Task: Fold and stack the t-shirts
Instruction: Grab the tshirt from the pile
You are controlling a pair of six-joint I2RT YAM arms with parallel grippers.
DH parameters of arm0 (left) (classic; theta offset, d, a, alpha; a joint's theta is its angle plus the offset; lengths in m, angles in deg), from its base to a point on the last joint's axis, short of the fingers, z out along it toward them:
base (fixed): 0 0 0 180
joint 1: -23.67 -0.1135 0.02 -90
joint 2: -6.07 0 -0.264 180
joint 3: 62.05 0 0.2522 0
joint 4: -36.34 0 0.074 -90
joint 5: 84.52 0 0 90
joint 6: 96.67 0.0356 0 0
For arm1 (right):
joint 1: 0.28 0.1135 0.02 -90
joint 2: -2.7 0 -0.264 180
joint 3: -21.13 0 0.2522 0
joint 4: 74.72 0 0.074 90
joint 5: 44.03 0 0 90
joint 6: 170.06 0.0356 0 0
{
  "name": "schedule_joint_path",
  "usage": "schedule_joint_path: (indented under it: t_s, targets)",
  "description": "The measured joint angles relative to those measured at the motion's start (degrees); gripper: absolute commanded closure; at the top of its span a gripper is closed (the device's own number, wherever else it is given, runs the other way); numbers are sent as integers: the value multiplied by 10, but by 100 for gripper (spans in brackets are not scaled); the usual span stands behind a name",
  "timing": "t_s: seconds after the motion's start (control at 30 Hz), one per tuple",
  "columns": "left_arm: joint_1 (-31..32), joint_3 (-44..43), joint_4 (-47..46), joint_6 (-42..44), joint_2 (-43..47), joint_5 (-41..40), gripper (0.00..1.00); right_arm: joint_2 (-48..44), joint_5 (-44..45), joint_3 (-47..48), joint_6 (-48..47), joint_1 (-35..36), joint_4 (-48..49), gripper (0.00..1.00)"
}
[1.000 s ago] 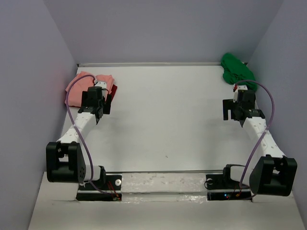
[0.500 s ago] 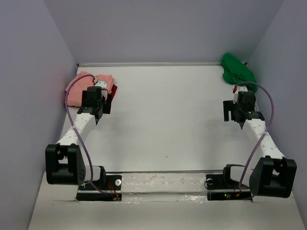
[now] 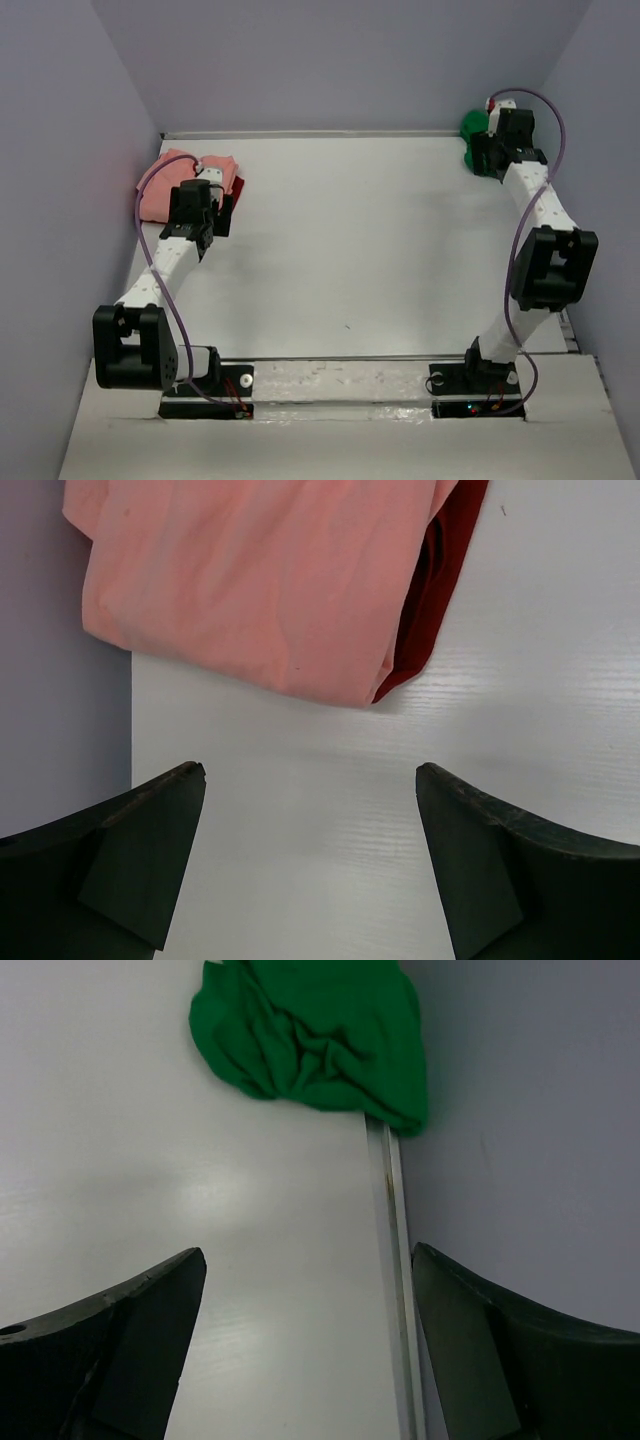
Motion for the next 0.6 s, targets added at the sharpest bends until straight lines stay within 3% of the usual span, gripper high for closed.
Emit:
schedule_joint_path:
  t_s: [0.1,0.23,0.6]
  targets:
    - [0,-4,0,2,-7,-3,1,86,-6,100,-2,-1,-12,14]
    - [0,-8,0,3,-12,-14,1,191,-25,191,-7,-4,-42,24]
    - [-10,20,-4,6,31,-45,1,425,-56,427,-5,-34,-129,24]
